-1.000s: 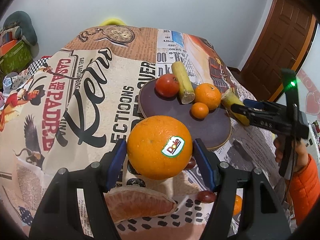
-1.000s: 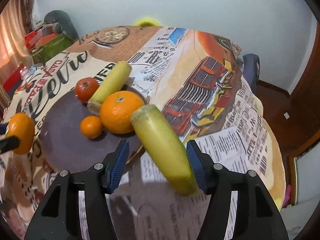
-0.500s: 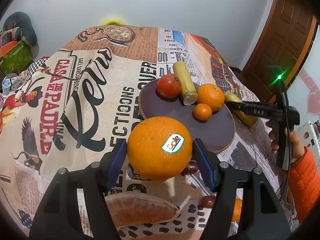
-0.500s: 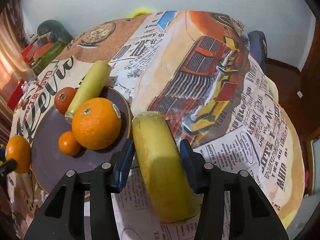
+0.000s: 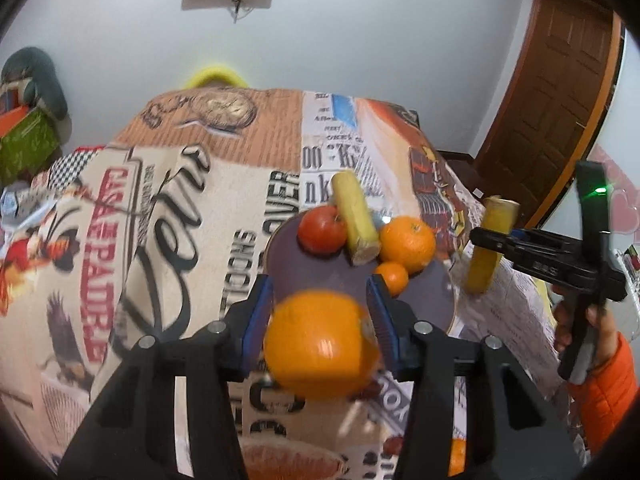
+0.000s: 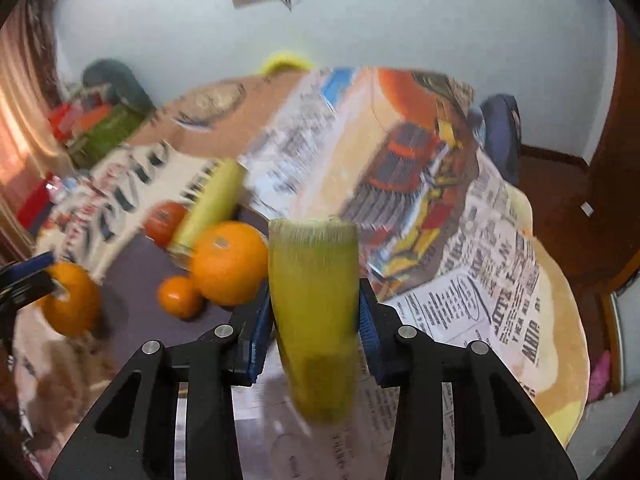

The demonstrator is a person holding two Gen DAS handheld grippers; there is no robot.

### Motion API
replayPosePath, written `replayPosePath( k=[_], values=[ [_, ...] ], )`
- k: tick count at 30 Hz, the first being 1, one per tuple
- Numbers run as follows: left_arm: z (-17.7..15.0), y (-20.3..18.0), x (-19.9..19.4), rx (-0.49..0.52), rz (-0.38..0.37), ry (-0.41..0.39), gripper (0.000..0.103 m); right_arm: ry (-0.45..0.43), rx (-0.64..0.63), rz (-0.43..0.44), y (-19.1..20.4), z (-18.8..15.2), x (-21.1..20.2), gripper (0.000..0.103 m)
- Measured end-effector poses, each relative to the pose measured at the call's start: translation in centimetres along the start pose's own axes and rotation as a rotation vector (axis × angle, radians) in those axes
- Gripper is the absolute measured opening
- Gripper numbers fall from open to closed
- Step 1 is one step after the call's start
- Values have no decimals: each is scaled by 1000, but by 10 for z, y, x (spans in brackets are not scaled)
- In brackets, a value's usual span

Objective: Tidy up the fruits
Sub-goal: 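Carry the squash toward the plate with the right tool while the left tool holds the orange, then lower the squash onto the plate with the right tool while the left tool places the orange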

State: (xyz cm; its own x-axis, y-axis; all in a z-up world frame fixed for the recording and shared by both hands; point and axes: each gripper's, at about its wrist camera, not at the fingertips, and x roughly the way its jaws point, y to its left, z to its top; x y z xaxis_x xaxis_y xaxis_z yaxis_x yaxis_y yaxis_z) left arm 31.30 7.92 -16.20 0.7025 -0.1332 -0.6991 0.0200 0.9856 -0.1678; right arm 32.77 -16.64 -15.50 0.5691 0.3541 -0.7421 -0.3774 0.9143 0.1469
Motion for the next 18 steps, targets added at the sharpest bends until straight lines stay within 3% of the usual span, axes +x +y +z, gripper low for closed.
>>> replayPosePath(
  k=[9, 11, 13, 18],
  values=[
    [-12, -1, 24, 8, 1, 119, 49, -64, -103, 95, 46, 13, -24, 35],
    [-17, 2, 18, 15, 10, 120, 54, -57, -121, 111, 53, 11, -22, 35],
    [-22, 8, 8, 19, 30, 107, 73, -47, -126, 129, 56, 9, -21, 35],
    [-38, 18, 3, 31, 27, 143, 80, -21, -127, 158, 59, 4, -17, 35]
  ],
)
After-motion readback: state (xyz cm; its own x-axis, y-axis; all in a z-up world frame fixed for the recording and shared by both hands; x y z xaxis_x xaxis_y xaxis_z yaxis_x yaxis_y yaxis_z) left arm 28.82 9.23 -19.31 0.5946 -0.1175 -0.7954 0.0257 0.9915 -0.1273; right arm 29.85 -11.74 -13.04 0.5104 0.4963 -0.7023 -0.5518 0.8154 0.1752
